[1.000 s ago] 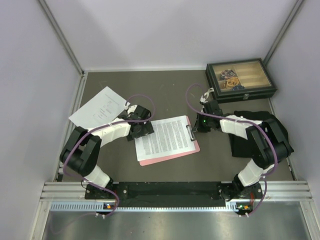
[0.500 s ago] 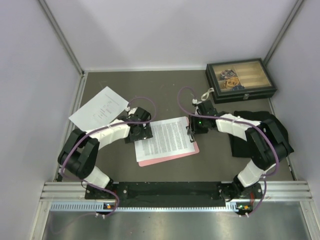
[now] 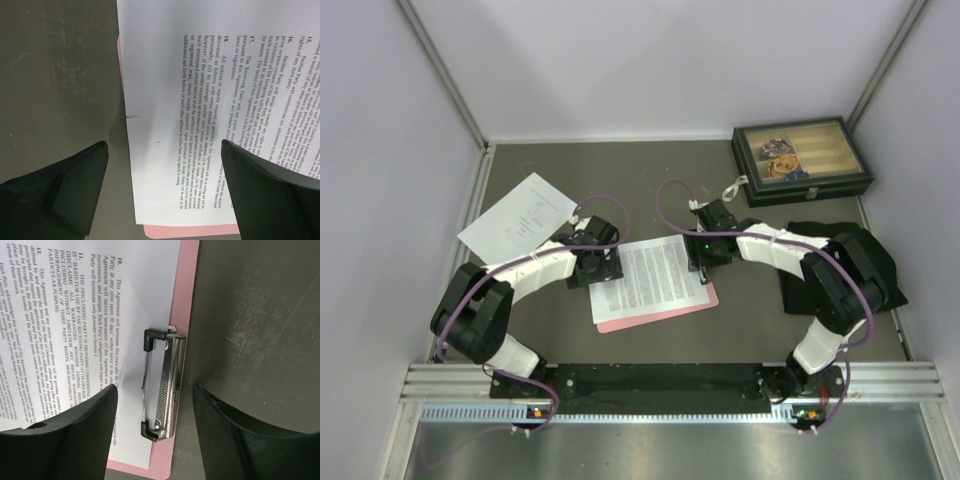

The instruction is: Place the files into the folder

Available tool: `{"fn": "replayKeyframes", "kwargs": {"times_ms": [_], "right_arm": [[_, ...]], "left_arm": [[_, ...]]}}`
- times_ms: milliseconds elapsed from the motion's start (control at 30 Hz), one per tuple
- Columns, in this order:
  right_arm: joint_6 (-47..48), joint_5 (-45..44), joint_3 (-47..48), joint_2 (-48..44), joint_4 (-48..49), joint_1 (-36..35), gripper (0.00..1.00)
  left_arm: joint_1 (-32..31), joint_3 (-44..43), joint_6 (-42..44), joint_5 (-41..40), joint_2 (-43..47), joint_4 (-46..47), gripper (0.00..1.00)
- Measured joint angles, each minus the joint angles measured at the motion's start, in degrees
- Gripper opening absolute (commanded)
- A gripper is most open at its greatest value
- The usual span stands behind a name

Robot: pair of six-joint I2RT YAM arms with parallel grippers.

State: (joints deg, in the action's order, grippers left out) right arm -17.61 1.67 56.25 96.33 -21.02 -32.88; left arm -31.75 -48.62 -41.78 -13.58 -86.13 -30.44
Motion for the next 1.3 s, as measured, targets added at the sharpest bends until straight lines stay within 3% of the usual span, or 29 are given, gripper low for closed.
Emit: {"fn": "replayKeyframes", "kwargs": {"times_ms": [167, 567, 667, 767, 800, 833, 1300], "right_arm": [[0.0, -4.4, 0.5, 0.5, -1.6, -1.4, 0.48], [-0.1, -8.3, 2.5, 2.3, -3.3, -2.4, 0.47], [0.0, -8.6, 3.9, 3.4, -3.8, -2.7, 0.27], [-0.5, -8.7, 4.5, 4.0, -3.7, -2.8, 0.14], [-0.7, -8.9, 4.5, 4.0, -3.8, -2.8, 0.02], [-1.0, -8.9, 4.5, 4.0, -3.7, -2.8, 0.0], [-7.7, -8.2, -0.8, 0.5, 2.0, -2.4, 0.0]], "left_arm": [[0.1, 1.3, -0.3, 1.4, -1.0, 0.6, 0.95], [-0.3, 2.2, -2.6, 0.9, -0.5, 1.8, 0.92], [-0.4, 2.3, -3.3, 0.5, -0.5, 1.8, 0.92], [-0.6, 2.3, -3.8, 0.4, -0.5, 1.9, 0.91], [-0.7, 2.3, -3.9, 0.4, -0.5, 1.9, 0.91], [-0.7, 2.2, -4.1, 0.4, -0.5, 1.9, 0.91], [-1.7, 1.9, -5.4, 0.8, -1.0, 3.1, 0.91]]}}
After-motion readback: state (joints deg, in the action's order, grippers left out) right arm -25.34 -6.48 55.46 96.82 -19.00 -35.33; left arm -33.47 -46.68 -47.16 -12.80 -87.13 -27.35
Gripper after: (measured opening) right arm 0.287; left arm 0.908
